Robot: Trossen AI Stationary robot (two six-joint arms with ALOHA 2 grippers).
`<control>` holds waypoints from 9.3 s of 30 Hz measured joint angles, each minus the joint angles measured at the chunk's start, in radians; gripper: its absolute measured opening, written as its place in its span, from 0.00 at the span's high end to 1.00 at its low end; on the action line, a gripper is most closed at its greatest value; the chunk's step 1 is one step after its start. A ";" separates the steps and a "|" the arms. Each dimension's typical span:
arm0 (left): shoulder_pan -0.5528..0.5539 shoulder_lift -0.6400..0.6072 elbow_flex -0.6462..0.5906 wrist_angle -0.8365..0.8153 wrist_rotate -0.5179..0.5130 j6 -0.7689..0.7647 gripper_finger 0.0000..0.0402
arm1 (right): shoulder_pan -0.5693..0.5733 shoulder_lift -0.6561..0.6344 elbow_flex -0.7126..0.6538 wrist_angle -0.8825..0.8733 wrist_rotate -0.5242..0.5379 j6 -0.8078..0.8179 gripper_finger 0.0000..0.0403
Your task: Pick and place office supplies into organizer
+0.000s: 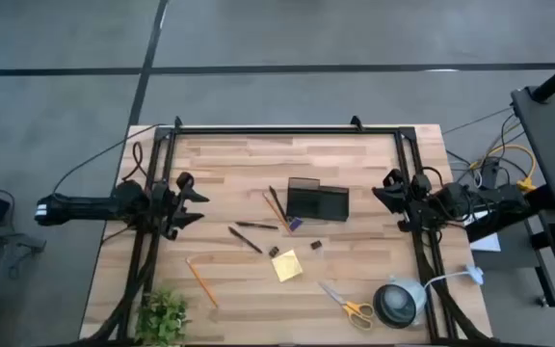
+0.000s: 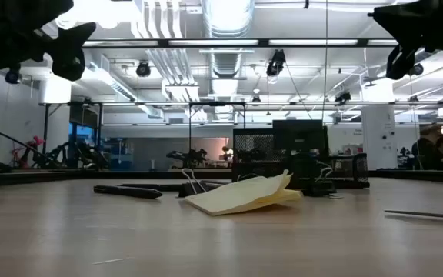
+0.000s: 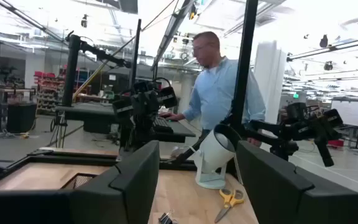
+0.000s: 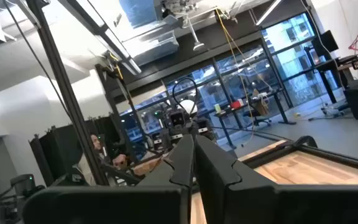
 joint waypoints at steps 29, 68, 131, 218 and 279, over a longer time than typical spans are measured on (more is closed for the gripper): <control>0.000 0.000 0.000 0.000 0.000 0.000 0.50 | 0.000 -0.001 0.000 0.000 0.000 0.000 0.98; 0.000 0.000 0.000 0.000 0.000 0.000 0.50 | 0.012 0.430 0.235 -0.026 0.415 0.600 0.98; 0.000 0.000 0.000 0.000 0.000 0.000 0.50 | 0.371 2.230 1.751 -1.745 -0.730 0.754 0.53; 0.000 0.002 0.000 0.000 0.000 0.000 0.50 | 0.432 2.314 1.751 -1.749 -0.723 0.651 0.60; 0.000 0.000 0.000 0.000 0.000 0.000 0.50 | 0.440 2.308 1.740 -1.714 -0.481 0.400 0.84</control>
